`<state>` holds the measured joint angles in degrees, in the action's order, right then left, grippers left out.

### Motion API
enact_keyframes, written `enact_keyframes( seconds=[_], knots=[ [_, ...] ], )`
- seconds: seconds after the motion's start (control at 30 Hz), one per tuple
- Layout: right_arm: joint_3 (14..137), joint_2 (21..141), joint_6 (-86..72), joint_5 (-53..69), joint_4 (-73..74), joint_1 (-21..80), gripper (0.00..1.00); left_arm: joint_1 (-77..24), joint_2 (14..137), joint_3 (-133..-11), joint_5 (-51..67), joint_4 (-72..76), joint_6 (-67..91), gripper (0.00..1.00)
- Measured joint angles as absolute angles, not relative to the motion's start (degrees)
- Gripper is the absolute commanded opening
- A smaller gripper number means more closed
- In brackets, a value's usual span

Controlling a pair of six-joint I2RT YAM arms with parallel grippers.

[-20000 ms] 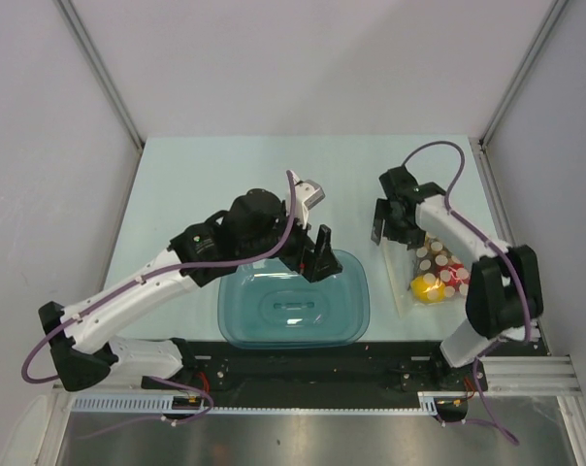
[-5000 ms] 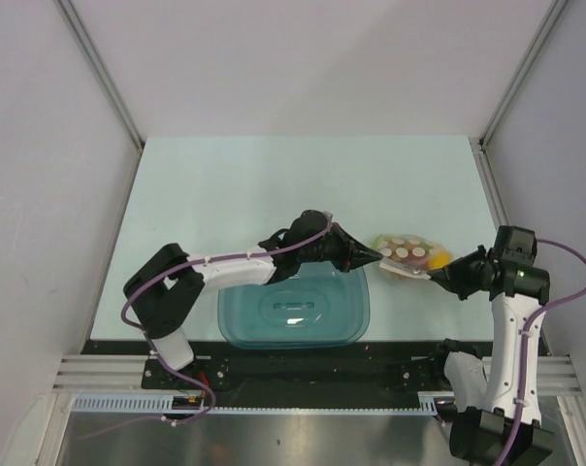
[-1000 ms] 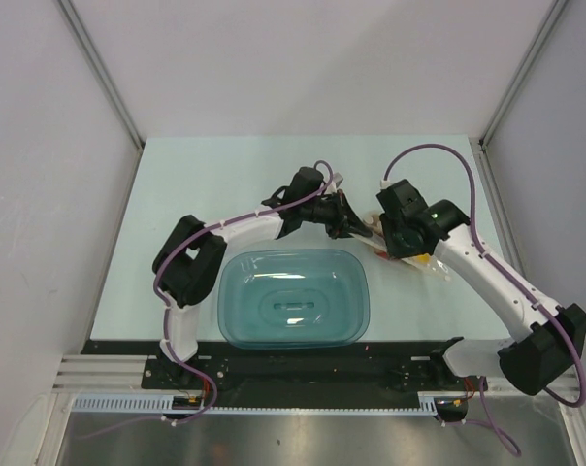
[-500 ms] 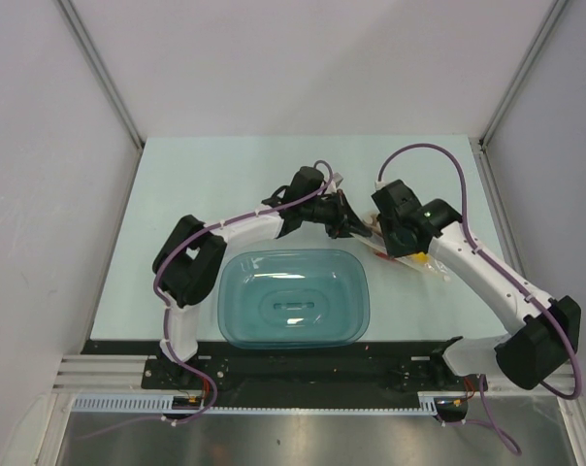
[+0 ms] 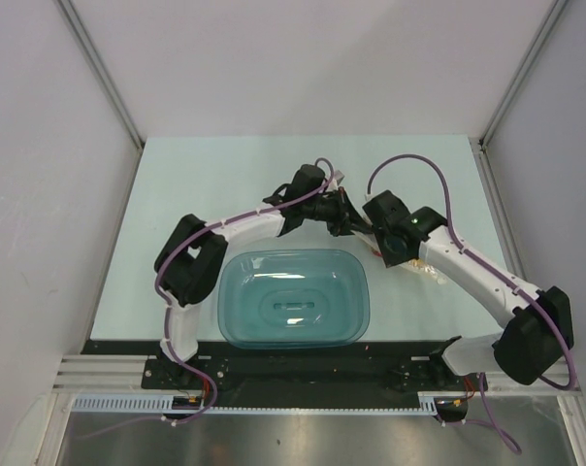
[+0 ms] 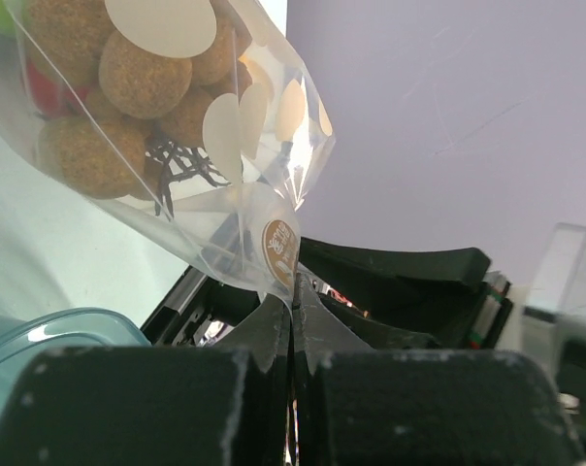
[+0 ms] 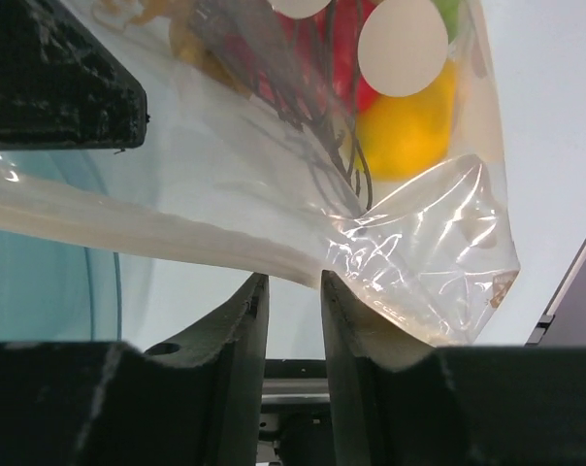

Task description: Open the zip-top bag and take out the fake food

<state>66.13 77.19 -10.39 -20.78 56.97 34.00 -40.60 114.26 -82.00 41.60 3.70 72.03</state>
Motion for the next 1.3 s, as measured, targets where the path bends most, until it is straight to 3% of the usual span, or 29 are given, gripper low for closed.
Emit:
enact_keyframes(
  seconds=[0.13,0.47,0.5,0.53,0.6,0.63,0.7,0.73,0.9,0.97,1.03,1.13,1.2,1.3],
  knots=[
    [64.31,77.25,-9.82,-22.55,56.1,34.17,0.0,-40.6,114.8,-82.7,41.76,3.64,72.1,0.0],
    [64.16,75.4,-11.18,-30.11,55.57,34.68,0.0,-40.66,116.46,-87.85,41.71,-1.58,69.25,0.01],
    [65.06,74.39,-11.75,-30.55,56.25,34.68,0.0,-40.75,116.55,-88.84,41.6,-2.94,68.2,0.07],
    [65.76,73.6,-12.08,-30.79,56.55,34.68,0.0,-40.75,116.64,-89.82,41.52,-4.21,67.22,0.31],
    [67.99,71.75,-13.47,-30.83,58.39,34.68,0.0,-40.86,117.19,-93.19,40.8,-7.73,63.88,0.55],
    [69.08,71.0,-14.26,-30.81,59.22,34.65,0.0,-40.88,117.34,-95.18,40.32,-9.89,62.52,0.77],
    [71.07,69.73,-16.27,-30.5,60.93,34.68,0.0,-41.06,117.36,-98.63,38.7,-13.61,59.02,0.96],
    [71.75,69.25,-17.37,-30.06,61.82,34.5,0.0,-41.21,117.32,-99.92,38.09,-14.79,57.28,0.98],
    [72.58,67.42,-21.3,-24.4,66.17,30.26,0.0,-41.8,115.37,-101.95,33.82,-20.88,49.84,1.0],
    [72.58,66.92,-22.09,-21.32,67.72,26.46,0.0,-41.95,113.56,-101.95,31.53,-24.56,46.09,0.95],
    [72.75,66.65,-22.5,-18.52,69.01,23.29,0.0,-41.95,111.83,-102.19,29.78,-27.64,43.16,0.86],
    [72.77,65.36,-23.22,-13.06,69.58,17.74,0.0,-42.26,109.38,-103.42,26.72,-33.26,38.54,0.62],
    [72.77,64.03,-24.01,-9.47,69.58,14.72,0.0,-42.7,107.42,-103.11,24.86,-35.77,36.34,0.52],
    [72.31,62.3,-24.75,-3.7,68.97,11.99,0.0,-44.38,103.2,-99.0,24.12,-35.57,35.55,0.48]
  ],
)
